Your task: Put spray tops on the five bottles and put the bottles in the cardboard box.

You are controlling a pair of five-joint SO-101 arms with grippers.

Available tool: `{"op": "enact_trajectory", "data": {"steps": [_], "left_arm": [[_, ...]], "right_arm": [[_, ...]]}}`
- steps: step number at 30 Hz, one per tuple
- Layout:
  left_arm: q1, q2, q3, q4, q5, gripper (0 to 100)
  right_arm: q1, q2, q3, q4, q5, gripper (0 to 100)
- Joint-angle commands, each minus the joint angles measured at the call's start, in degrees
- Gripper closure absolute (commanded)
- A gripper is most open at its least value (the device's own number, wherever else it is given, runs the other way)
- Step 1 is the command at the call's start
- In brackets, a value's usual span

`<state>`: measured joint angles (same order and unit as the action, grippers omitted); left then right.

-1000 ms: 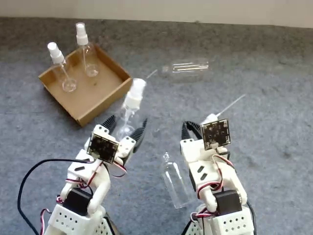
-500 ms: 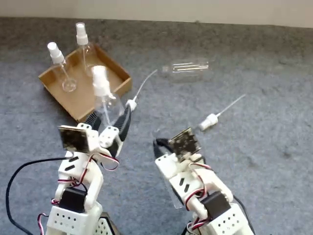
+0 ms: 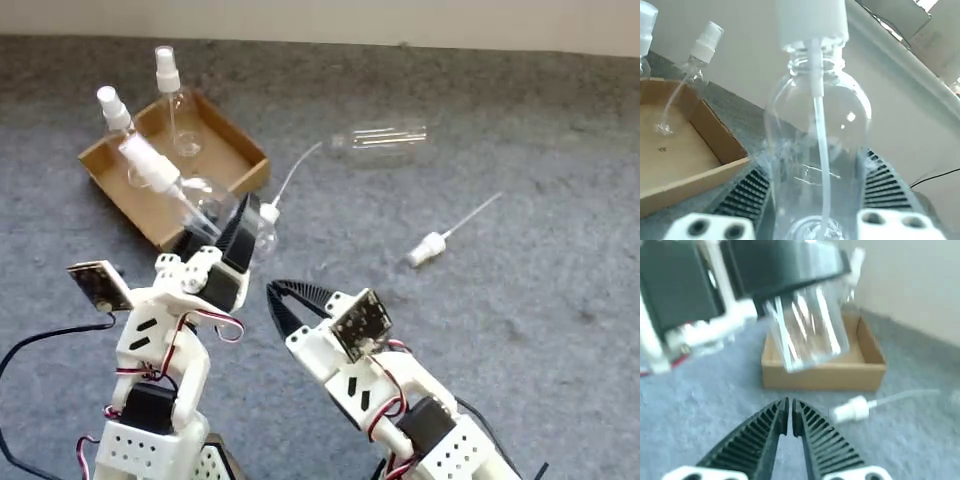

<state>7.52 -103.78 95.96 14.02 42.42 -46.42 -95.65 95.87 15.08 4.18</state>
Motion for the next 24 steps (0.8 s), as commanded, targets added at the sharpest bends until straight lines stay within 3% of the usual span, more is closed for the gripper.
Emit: {"op": "enact_trajectory", "data": {"steps": [1, 7, 17, 24], "left_arm": [[4.79, -0.57, 1.1, -1.49, 6.59, 95], [7.78, -0.57, 1.1, -1.49, 6.51, 95], [8.22, -0.57, 1.1, -1.41, -3.08, 95], [11.56, -0.57, 1.19, 0.35, -3.87, 95]], "right_arm": [[-0.57, -0.66, 7.69, -3.21, 0.26, 98.6], [-0.66, -0.66, 7.69, -3.03, 0.62, 98.6], [-0.66, -0.66, 7.69, 1.27, 0.7, 98.6], [-0.22, -0.66, 7.52, 1.54, 0.7, 98.6]]}}
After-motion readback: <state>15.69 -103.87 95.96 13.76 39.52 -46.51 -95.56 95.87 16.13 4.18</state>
